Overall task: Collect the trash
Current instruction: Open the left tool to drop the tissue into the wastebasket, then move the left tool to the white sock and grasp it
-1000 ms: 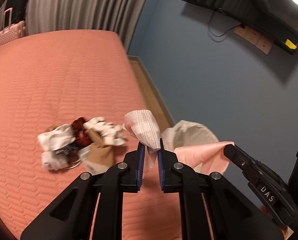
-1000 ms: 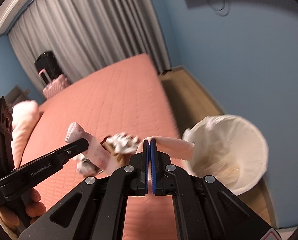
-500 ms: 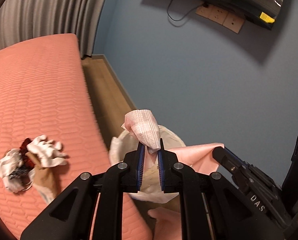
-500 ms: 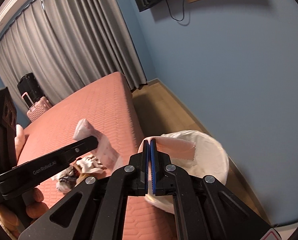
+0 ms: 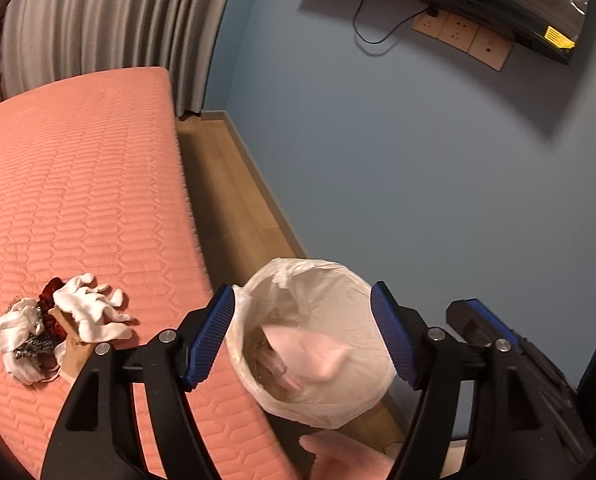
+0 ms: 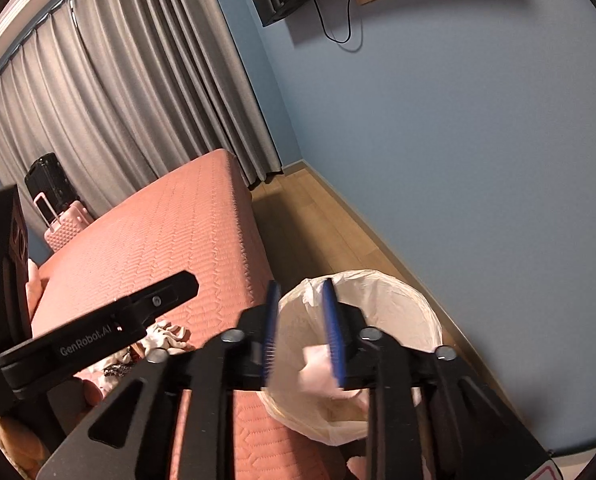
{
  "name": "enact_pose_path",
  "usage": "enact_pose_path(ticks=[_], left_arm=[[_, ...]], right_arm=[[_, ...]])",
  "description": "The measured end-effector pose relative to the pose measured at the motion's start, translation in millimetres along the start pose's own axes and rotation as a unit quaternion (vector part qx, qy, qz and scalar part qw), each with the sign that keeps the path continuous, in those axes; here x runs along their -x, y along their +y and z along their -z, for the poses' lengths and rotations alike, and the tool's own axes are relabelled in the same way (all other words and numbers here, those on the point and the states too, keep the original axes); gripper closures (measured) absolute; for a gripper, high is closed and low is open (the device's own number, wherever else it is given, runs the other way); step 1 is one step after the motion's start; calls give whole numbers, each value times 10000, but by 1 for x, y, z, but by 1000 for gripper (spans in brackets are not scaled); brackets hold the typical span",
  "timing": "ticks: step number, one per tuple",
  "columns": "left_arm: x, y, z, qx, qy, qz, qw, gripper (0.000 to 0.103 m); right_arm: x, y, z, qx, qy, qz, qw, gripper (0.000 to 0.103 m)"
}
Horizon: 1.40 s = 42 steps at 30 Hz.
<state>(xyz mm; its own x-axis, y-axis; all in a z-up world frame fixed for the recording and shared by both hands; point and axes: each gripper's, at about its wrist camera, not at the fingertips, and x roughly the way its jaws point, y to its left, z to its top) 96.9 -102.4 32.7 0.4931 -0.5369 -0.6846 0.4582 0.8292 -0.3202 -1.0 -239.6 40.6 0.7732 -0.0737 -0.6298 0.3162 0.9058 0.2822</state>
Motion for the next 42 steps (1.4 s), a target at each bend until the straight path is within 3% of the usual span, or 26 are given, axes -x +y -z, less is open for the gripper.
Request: enact_pose_path(ticks=[5,9,24,34,38,42], left_arm=[[6,7,2,-39,-71,-169,9998,36],[10,13,2,4,-105,-227,9997,36],[33,50,11,379,-209,-414,9982,36],[52,96,25,744,-247,-696,9945,36],[59,124,33,1027,-240,-900,9903,28],[66,156,43,1253,-233,-1152,9851,26]], right_arm=[[-5,11,0,115,30,-47,9999,73],[-5,19,2,175,40,-79,9998,66],[-2,53,12,423,152,-234,9987,64],[-3,86,30,656,331,-439,9963,62],[-7,102,39,749,430,-515,9949,59],[-11,119,47,849,541,-597,9931,58]])
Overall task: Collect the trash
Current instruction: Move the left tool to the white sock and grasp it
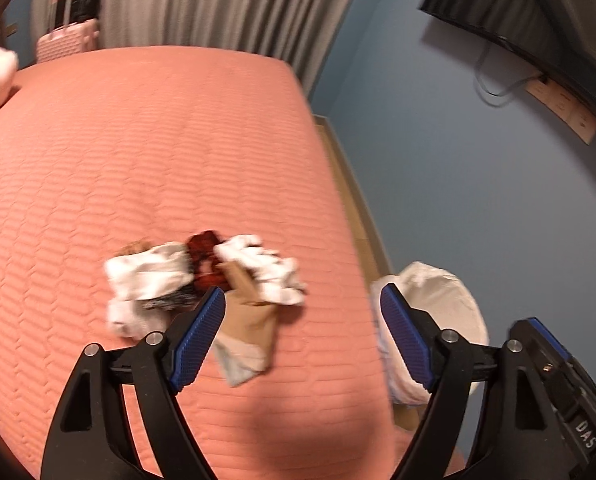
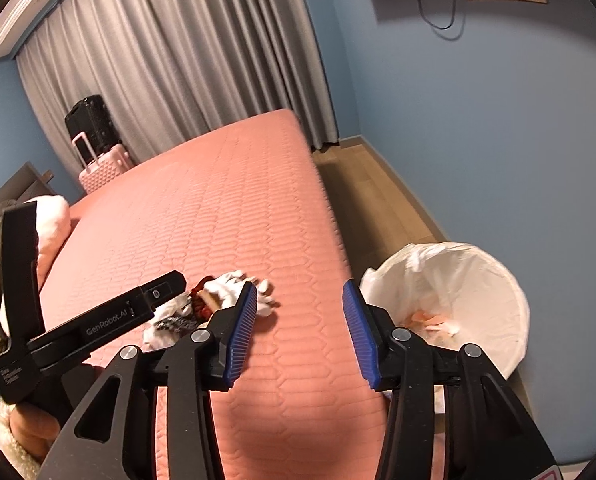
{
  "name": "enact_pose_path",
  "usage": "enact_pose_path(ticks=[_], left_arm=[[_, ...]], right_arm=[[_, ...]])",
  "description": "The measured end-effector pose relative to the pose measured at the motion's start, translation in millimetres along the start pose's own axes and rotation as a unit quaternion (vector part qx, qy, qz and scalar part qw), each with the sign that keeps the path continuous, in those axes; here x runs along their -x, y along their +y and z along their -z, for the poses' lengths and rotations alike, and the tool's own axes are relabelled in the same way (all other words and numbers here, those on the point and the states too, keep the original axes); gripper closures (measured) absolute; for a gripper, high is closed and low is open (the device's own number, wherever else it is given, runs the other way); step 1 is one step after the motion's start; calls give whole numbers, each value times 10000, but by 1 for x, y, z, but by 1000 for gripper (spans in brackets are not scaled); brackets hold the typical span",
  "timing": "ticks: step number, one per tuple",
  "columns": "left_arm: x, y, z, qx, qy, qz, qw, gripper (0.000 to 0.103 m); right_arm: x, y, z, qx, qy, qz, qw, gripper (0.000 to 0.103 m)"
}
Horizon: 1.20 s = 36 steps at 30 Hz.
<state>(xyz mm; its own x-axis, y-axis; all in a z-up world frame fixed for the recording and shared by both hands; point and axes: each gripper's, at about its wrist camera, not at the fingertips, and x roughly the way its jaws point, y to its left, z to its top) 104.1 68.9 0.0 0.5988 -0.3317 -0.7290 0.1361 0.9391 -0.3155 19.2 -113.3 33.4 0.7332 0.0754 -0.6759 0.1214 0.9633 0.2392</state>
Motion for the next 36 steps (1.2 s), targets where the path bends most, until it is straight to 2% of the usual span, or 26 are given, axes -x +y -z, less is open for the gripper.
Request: enact_pose_path(ticks=[12,19,27,30,33,36], left_arm=[[-11,93,-2,755,157,-490,9958,26],[-25,115,-4,832,304,-534,9946,27],[-46,131,-11,948,503,-434,9933,34],[-54,133,-11,927,549,-370,9935,40],[-60,134,-10,909,616,-305,9935,51],[-65,135,-9,870,661,-248,9937,66]], right_arm=[[-37,50,18,233,466,-252,9983,57],[-70,78,29,396,771,-315,9957,57],[-112,97,38,498,1106,-363,9919,57],[-128,101,42,482,1218,-375,9907,57],[-148,102,46,422,1392,-394,9886,57],[-166,103,51,321,1529,-403,9869,57]])
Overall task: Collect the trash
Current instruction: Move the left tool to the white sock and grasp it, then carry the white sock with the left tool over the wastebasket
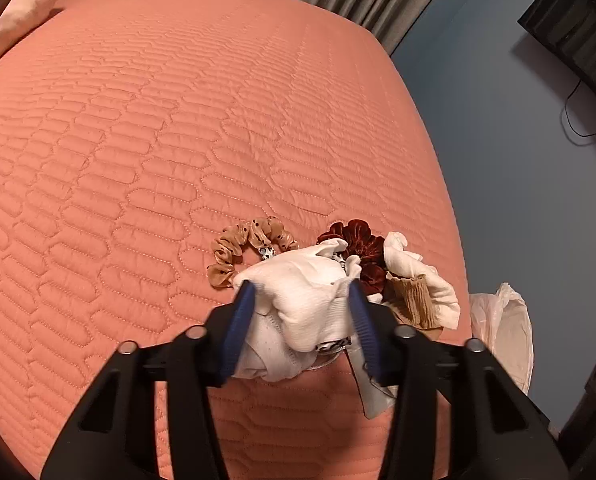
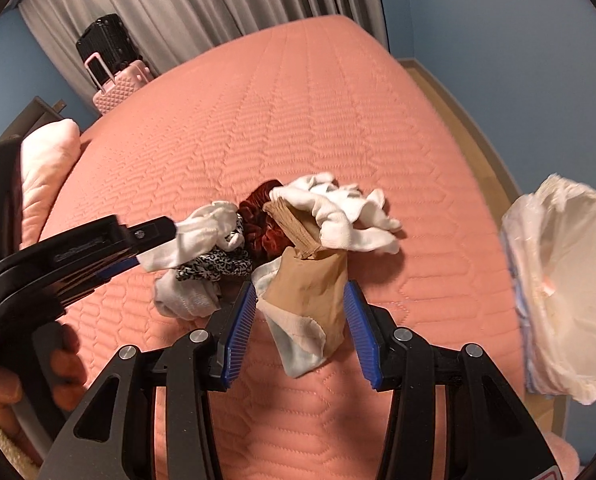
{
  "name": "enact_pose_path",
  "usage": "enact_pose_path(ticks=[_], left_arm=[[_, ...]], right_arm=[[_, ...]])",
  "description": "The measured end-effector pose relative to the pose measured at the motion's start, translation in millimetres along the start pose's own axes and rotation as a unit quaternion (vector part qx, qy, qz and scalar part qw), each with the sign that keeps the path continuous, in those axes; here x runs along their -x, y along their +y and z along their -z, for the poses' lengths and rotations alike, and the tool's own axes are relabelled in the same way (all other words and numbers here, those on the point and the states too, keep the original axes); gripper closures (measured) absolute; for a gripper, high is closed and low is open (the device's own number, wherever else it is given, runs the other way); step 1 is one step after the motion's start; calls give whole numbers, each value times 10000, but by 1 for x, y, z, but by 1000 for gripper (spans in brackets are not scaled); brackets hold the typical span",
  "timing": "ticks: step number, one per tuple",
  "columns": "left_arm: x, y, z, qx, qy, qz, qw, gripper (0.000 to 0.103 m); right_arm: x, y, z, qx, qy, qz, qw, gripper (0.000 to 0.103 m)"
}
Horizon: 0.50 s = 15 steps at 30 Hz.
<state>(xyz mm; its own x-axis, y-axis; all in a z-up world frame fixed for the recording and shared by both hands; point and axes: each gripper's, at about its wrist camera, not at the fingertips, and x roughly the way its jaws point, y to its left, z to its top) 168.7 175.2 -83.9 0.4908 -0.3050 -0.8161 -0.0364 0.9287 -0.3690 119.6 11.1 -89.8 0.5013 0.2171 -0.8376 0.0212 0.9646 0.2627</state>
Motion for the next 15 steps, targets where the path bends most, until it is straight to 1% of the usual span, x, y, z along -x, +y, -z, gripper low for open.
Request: enact_pose_path(ticks=[2,3,5,6,7,8,9,10,15], left_arm=[[-3,1,-1,25,54,61,10000,78],[-4,3,-1,38,62,70,9999,80],[-4,2,-1,12,54,90,9999,87],[-3,2,-1,-9,41,83,10000,88],[-2,2,-1,-22,25,99,9999,89],[-1,2,-1,-30,11,118,9999,90],[1,2,-1,-31,-9,127,9999,90],[4,1,-1,-37,-36,145,9999,90],[22,-10,-3,-171,-252,206,9993,91]], right_arm=[[-12,-3,0,-70,85,2,9999,57],[-20,-4,0,-113,156,-8,9998,57],[-30,-6,1,-155,273,-47,9995,62],[-36,-7,1,-175,344,-62,9992,70],[-40,-8,2,-179,401,-86,9990,82],[-43,-8,2,-175,447,-107,9988,87],[-45,-7,3,-162,484,-130,9986,95],[-45,-8,4,-153,491,-160,9985,100],[-26,-1,1,-65,291,-347,9990,102]])
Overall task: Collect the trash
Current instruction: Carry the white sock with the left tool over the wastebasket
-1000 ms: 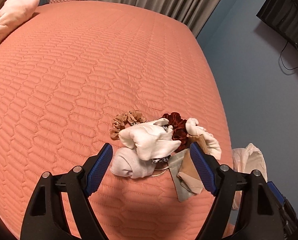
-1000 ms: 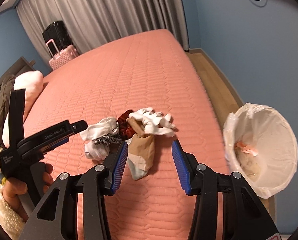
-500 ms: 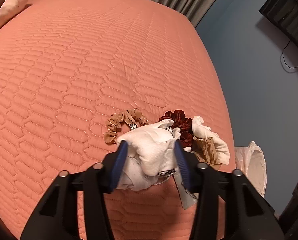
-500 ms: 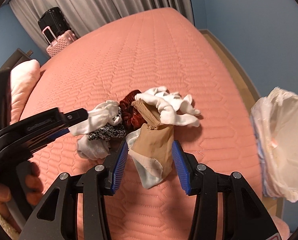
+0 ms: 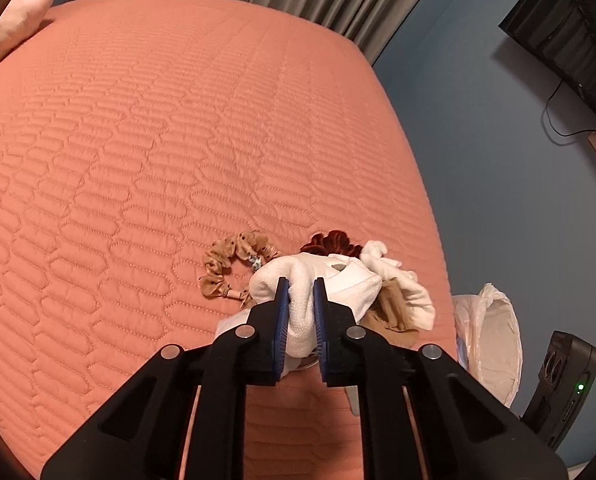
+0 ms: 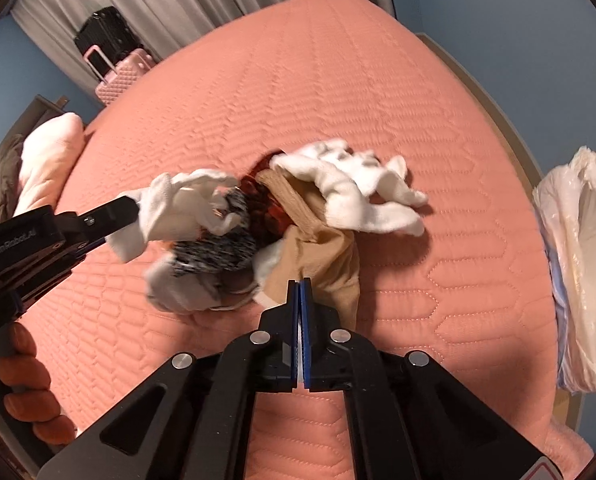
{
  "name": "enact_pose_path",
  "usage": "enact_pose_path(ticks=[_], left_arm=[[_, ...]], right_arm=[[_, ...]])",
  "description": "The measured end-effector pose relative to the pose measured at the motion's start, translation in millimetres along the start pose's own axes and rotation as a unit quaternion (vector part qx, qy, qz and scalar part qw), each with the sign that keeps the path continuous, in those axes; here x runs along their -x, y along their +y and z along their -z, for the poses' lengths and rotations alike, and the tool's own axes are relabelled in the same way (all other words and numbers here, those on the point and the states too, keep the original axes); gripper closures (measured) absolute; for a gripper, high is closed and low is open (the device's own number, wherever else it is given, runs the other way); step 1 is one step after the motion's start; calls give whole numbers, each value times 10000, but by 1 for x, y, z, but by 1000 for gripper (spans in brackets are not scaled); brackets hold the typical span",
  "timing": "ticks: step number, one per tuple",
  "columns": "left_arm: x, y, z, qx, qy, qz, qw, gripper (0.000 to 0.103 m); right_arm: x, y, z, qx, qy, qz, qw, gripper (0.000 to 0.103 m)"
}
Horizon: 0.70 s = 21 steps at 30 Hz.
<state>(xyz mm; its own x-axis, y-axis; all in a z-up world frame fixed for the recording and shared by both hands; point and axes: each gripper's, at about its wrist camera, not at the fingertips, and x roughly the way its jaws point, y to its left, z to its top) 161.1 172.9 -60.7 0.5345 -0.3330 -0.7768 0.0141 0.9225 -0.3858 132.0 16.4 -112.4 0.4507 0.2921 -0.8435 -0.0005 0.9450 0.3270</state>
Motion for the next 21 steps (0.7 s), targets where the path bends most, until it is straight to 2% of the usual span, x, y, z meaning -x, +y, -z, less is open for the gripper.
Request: enact_pose_path(ticks=[9,16,21], left_arm=[[42,-44,-10,-329,-412,326,9981,91],[75,-95,-11,-722,-729,564,9931,91],[88,-134,-5,-1018,-855,726,9885,91]], right_arm=[[73,20,-13,278,-725,-338,9964,102],[145,8,-26,246,-1370,-371,9896,102],[192,-13,-25,142,-1808,-240,9831,102]])
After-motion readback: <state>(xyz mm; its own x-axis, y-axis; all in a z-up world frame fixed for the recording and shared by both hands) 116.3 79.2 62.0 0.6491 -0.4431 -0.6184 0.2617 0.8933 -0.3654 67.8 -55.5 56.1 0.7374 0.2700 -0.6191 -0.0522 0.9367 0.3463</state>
